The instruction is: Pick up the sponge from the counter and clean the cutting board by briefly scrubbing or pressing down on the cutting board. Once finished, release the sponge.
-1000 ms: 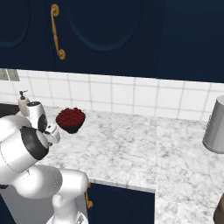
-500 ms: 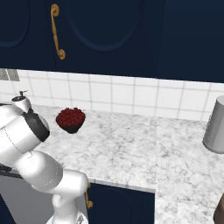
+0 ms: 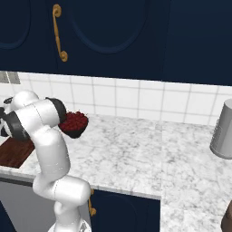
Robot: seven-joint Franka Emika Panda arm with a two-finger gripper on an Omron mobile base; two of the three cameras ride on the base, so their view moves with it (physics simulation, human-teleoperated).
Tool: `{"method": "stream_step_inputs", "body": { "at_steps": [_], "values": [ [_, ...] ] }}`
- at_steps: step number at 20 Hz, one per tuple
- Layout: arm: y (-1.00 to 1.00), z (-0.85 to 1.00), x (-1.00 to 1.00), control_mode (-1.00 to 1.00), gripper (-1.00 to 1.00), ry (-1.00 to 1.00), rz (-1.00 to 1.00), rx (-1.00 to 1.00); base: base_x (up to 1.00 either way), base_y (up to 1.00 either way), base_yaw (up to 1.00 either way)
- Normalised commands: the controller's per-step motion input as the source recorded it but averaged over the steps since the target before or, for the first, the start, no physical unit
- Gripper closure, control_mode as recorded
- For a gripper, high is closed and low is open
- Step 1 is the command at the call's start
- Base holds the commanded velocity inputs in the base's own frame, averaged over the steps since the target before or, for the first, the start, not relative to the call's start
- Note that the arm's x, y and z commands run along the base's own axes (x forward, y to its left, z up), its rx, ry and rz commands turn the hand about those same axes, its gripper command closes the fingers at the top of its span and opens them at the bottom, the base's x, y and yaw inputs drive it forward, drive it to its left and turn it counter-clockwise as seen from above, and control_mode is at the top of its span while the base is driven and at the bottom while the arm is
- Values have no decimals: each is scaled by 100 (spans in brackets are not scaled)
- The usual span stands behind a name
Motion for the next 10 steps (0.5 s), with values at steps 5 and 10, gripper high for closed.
{"method": "stream_step_inputs", "body": {
  "at_steps": [5, 10],
  "values": [
    [63, 0, 29, -100, 100, 2, -5, -9, 0, 0, 0],
    [42, 0, 41, -100, 100, 3, -1, -4, 0, 0, 0]
  ]
}}
